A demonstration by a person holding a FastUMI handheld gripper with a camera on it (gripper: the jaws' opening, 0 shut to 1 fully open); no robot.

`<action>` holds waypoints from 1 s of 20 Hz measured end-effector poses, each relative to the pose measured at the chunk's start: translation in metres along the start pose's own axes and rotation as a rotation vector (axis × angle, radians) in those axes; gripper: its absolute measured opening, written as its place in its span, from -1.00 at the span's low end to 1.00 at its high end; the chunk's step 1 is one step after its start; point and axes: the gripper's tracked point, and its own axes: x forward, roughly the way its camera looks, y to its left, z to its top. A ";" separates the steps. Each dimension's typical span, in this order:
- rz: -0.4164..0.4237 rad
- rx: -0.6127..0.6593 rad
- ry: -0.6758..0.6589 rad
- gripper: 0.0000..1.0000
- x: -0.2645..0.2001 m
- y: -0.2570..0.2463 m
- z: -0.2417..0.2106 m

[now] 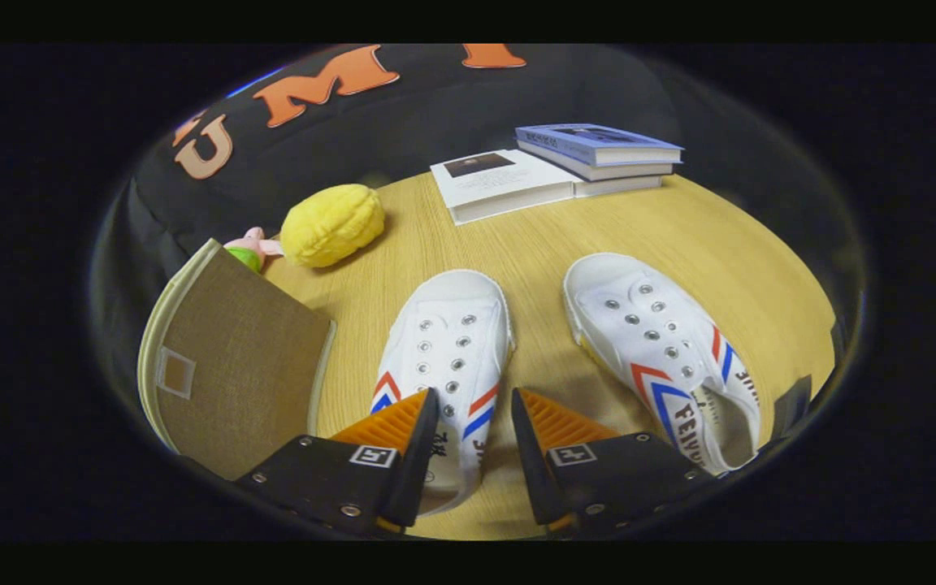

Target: Open the storage box then place both shoes into the box .Put the left shoe in first, then the right shoe, with the right side of both shoes facing outward in a uniform manner.

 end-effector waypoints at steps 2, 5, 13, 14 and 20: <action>-0.032 0.012 -0.006 -0.50 0.000 -0.007 0.001; -0.011 0.052 -0.016 -0.99 -0.009 -0.001 0.007; -0.002 0.112 -0.189 -1.00 -0.078 0.024 0.074; -0.004 0.116 -0.218 -1.00 -0.089 0.030 0.084; 0.067 0.103 -0.350 -1.00 -0.146 0.097 0.127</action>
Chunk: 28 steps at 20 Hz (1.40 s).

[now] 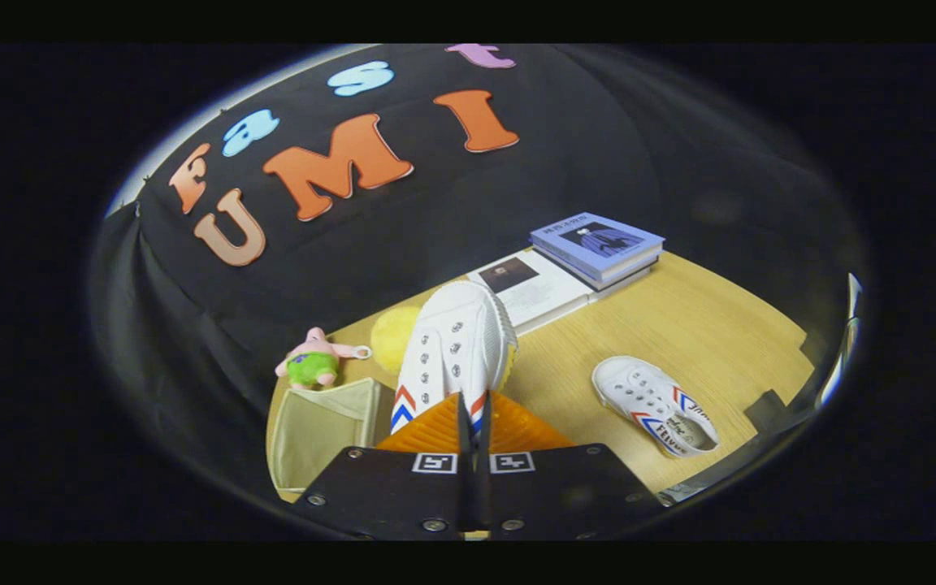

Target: Open the storage box then place both shoes into the box .Put the left shoe in first, then the right shoe, with the right side of both shoes facing outward in a uniform manner.

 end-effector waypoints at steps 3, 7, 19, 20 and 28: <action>0.061 -0.020 -0.020 -1.00 -0.009 0.046 0.003; 0.125 -0.062 -0.009 -1.00 -0.007 0.103 -0.017; 0.137 -0.191 0.136 -0.99 0.044 0.170 -0.116; 0.138 -0.197 0.151 -0.99 0.045 0.172 -0.124; 0.153 -0.250 0.232 -0.98 0.040 0.172 -0.152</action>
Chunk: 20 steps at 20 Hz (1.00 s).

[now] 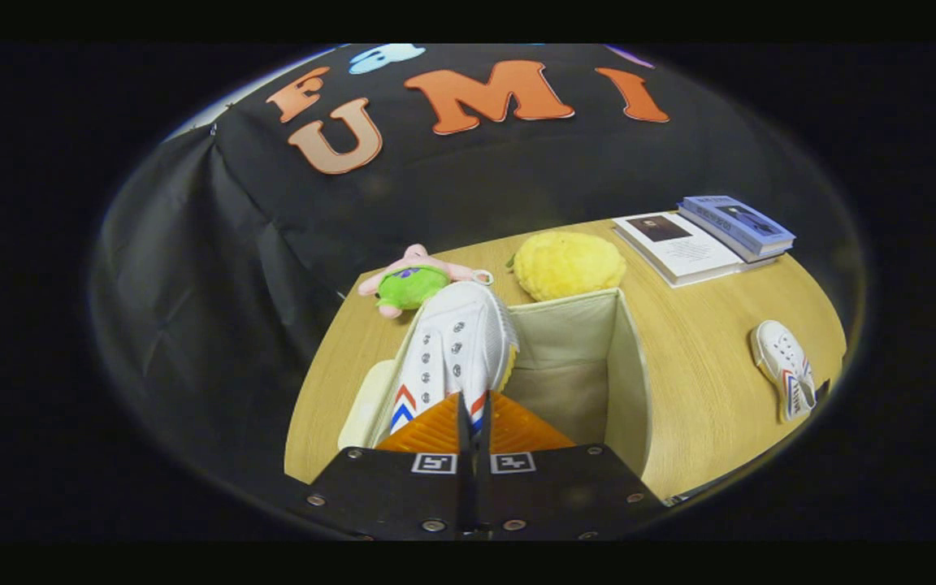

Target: Open the storage box then place both shoes into the box .Put the left shoe in first, then the right shoe, with the right side of both shoes facing outward in a uniform manner.

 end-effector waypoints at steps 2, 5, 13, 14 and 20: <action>0.012 -0.020 0.029 -0.90 -0.002 0.004 -0.009; 0.083 0.008 -0.023 -0.49 -0.012 0.022 0.007; -0.040 -0.057 -0.163 0.97 -0.049 -0.046 0.056; -0.063 -0.063 -0.187 0.97 -0.056 -0.060 0.063; -0.145 -0.033 -0.222 0.97 -0.084 -0.146 0.078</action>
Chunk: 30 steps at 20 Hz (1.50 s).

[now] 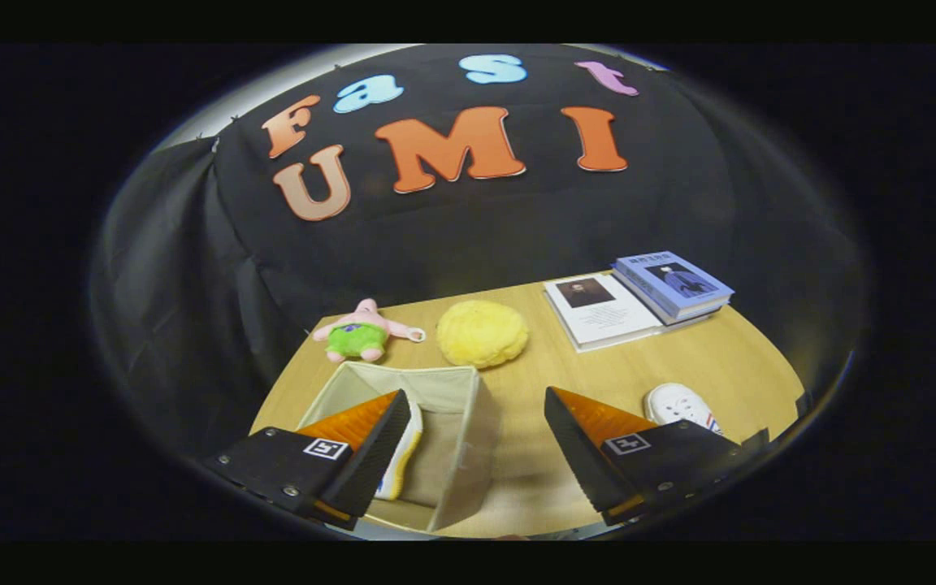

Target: Open the storage box then place both shoes into the box .Put the left shoe in first, then the right shoe, with the right side of both shoes facing outward in a uniform manner.

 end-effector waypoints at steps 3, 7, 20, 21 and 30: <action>-0.055 0.000 0.000 0.97 -0.005 -0.052 0.003; -0.121 0.028 0.015 0.97 -0.010 -0.123 0.002; -0.234 0.067 0.196 0.98 0.002 -0.279 -0.080; -0.226 0.069 0.212 0.98 0.005 -0.281 -0.088; -0.129 0.064 0.341 0.62 0.036 -0.284 -0.159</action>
